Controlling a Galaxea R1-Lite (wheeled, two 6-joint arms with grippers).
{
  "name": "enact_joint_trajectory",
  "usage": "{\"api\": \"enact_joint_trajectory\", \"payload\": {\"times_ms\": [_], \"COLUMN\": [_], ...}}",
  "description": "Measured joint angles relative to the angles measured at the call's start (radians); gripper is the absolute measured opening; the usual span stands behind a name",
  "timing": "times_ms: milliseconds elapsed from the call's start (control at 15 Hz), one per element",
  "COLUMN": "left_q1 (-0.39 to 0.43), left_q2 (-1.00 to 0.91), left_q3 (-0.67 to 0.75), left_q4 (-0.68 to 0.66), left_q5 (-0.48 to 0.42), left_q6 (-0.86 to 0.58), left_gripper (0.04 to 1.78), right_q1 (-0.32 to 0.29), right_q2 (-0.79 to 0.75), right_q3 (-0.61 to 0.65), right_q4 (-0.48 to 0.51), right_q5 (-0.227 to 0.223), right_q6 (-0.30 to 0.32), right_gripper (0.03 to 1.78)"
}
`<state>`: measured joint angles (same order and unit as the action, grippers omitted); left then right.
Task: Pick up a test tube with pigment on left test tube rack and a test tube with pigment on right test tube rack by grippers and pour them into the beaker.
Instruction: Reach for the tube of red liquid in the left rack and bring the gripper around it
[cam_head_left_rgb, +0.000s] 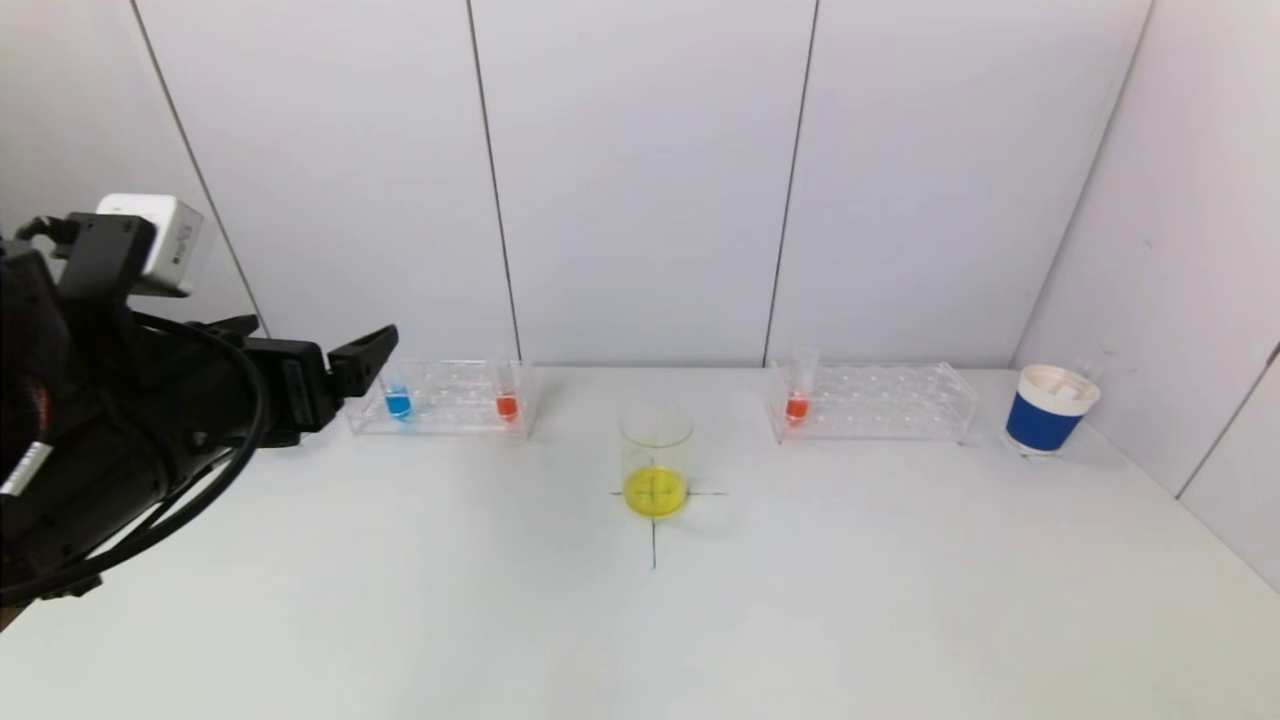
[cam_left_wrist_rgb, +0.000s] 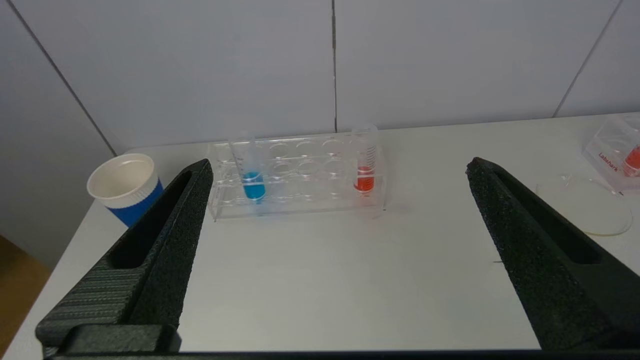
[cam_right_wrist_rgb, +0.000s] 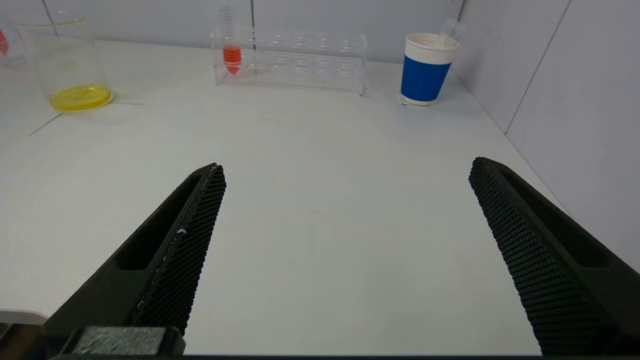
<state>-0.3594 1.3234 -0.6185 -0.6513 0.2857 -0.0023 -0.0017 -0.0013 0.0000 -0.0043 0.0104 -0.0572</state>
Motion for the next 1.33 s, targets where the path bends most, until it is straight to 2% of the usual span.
{"api": "enact_joint_trajectory", "payload": {"times_ms": [333, 867, 1000, 1333], "left_q1": [-0.035, -0.060, -0.067, -0.070], "left_q2": [0.238, 0.545, 0.602, 0.697], "left_q3": [0.013, 0.002, -0.005, -0.057], "left_q4": [-0.257, -0.563, -0.611, -0.625], "left_q5": [0.035, 0.042, 0.044, 0.045], "left_q6": [-0.053, -0.052, -0.052, -0.055], "left_gripper": [1.77, 1.77, 1.77, 1.77], "right_q1": [0.000, 0.000, 0.000, 0.000], "right_q2": [0.000, 0.000, 0.000, 0.000], "right_q3": [0.000, 0.000, 0.000, 0.000], "right_q4": [0.000, 0.000, 0.000, 0.000], "right_q5": [0.000, 0.000, 0.000, 0.000], "right_q6": [0.000, 0.000, 0.000, 0.000], "right_gripper": [1.77, 1.77, 1.77, 1.77]}}
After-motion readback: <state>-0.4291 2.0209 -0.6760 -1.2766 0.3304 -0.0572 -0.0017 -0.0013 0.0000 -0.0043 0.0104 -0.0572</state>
